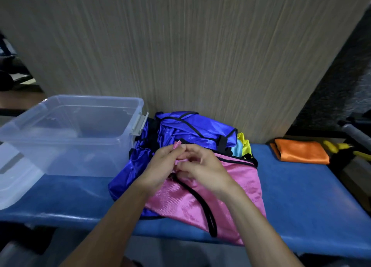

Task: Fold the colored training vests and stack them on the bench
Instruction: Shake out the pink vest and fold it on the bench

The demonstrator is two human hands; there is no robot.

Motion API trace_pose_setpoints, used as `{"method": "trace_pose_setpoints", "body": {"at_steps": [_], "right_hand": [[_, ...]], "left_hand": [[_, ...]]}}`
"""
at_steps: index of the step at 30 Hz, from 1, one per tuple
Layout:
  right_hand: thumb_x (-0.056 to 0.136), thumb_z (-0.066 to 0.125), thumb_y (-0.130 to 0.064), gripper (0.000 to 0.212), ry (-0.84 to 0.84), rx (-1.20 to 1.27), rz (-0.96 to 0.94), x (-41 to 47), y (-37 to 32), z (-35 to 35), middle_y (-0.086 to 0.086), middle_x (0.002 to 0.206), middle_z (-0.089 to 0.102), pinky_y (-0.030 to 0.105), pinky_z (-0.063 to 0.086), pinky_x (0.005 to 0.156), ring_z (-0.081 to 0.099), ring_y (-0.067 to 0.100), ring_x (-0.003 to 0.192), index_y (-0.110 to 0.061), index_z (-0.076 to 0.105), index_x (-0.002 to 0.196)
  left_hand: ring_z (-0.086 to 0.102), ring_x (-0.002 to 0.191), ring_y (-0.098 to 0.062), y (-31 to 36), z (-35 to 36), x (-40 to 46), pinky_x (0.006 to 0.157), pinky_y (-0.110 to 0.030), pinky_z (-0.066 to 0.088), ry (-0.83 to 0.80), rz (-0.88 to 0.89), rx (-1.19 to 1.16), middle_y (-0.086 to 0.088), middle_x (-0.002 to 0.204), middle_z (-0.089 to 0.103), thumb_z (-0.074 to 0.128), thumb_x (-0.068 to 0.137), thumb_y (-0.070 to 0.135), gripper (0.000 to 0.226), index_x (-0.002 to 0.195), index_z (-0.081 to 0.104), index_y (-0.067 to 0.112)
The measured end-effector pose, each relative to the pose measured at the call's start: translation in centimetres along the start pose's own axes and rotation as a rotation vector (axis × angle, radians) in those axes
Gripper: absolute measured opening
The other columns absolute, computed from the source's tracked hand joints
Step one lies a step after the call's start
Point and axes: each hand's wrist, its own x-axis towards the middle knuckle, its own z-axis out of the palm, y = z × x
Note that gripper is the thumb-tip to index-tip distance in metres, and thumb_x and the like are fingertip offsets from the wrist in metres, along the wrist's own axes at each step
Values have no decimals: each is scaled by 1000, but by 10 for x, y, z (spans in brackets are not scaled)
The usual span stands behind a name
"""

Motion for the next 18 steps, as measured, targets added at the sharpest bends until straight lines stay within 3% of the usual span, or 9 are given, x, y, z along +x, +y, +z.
{"method": "trace_pose_setpoints", "body": {"at_steps": [3, 5, 8, 10, 13, 15, 18], "right_hand": [[90, 59, 15, 35, 24, 0, 56, -5, -3, -20, 20, 114, 66, 38, 61, 78, 73, 29, 84, -5, 66, 117], [91, 56, 16, 31, 75, -73, 7, -6, -1, -35, 16, 101, 67, 31, 62, 70, 74, 21, 76, -8, 66, 108], [90, 62, 7, 27, 204, -422, -143, -8, 6, -59, 2, 85, 68, 21, 55, 68, 67, 11, 69, -17, 68, 100], [85, 71, -1, 26, 297, -698, -209, -9, 11, -76, -2, 90, 67, 13, 48, 74, 64, 10, 73, -19, 70, 104], [82, 78, -15, 27, 352, -996, -247, -10, 23, -102, -5, 99, 59, 32, 50, 87, 59, 20, 92, -21, 71, 108], [86, 75, -24, 21, 336, -1074, -209, -11, 33, -112, -8, 98, 58, 44, 51, 86, 57, 26, 97, -25, 70, 106], [90, 70, -31, 8, 347, -1105, -186, -13, 37, -123, -11, 95, 65, 47, 51, 83, 60, 23, 97, -30, 70, 98]], "left_hand": [[69, 79, -11, -9, -3, 4, 78, -33, 52, 47, 39, 172, 6, 82, 74, 58, 102, 23, 22, 87, 74, 19], [63, 68, -6, -14, -2, 6, 70, -28, 47, 146, 128, 448, 12, 72, 70, 67, 97, 29, 18, 80, 70, 23], [60, 70, -17, -19, 3, 10, 66, -34, 47, 282, 238, 746, 0, 74, 66, 69, 94, 36, 28, 82, 61, 12], [57, 71, -25, -18, 6, 11, 66, -39, 45, 316, 271, 811, -4, 73, 60, 61, 99, 40, 38, 77, 53, 11], [46, 62, -24, -14, 12, 7, 59, -39, 36, 332, 256, 863, 2, 63, 45, 44, 104, 49, 48, 67, 34, 19], [41, 59, -21, -13, 16, 6, 57, -37, 33, 345, 243, 850, 4, 62, 41, 39, 104, 52, 49, 66, 32, 21], [39, 58, -20, -15, 16, 8, 56, -36, 31, 356, 228, 830, 4, 62, 40, 37, 104, 54, 51, 67, 31, 20]]}}
